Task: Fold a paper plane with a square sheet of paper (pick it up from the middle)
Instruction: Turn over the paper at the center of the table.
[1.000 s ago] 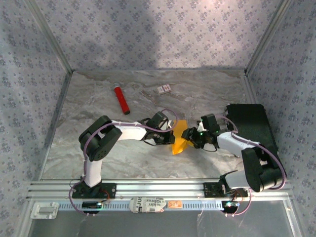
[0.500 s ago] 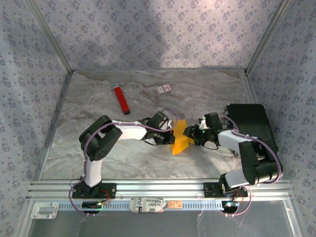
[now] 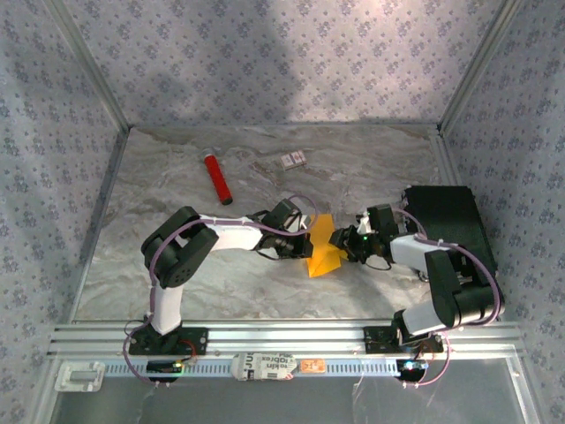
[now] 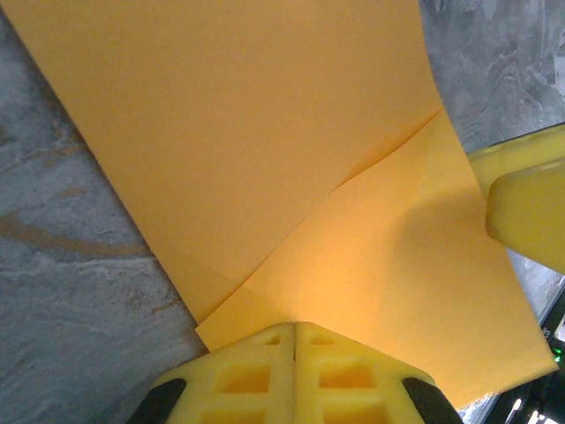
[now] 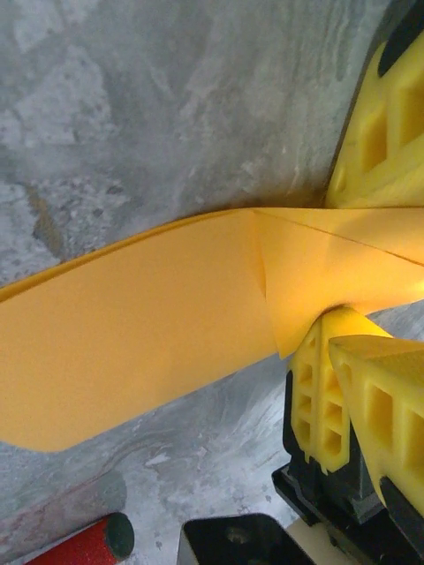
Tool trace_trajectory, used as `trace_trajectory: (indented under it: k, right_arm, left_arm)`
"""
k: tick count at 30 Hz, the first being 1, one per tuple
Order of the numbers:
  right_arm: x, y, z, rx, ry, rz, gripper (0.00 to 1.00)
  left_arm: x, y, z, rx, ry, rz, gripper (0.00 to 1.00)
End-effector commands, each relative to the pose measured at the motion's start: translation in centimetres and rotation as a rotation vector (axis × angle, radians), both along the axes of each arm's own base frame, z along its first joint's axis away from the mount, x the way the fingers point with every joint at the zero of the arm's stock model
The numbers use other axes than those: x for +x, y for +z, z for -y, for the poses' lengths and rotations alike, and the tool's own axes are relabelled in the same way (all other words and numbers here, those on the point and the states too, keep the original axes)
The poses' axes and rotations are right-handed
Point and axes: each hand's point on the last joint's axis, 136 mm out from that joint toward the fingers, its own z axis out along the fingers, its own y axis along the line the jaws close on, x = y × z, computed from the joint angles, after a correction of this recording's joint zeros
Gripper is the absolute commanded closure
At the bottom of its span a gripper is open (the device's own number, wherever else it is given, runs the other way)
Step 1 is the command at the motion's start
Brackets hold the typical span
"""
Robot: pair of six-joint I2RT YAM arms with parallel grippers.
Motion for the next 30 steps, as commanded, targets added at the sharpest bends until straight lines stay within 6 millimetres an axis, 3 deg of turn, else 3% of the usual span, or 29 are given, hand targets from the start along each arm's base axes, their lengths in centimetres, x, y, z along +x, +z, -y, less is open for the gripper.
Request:
trace_trajectory:
  k: [1, 9, 20, 30]
  right_arm:
    - [0.3, 0.0, 0.0, 0.019, 0.009, 0.017, 0.62]
    - [0.8, -0.4, 0.3, 0.030, 0.013, 0.025, 0.64]
    - [0.9, -0.9, 0.5, 0.043, 0.016, 0.032, 0.77]
    - [1.2, 0.4, 0.3, 0.059, 0.036, 0.083, 0.93]
  left_arm:
    - [-1.0, -2.4, -1.8, 0.093, 0.009, -0.066, 0.96]
    - [-0.8, -2.2, -1.8, 0.089, 0.013, -0.064, 0.96]
    - [-0.7, -1.9, -1.8, 0.081, 0.014, -0.063, 0.96]
    - [0.2, 1.8, -0.6, 0.012, 0.004, 0.003, 0.86]
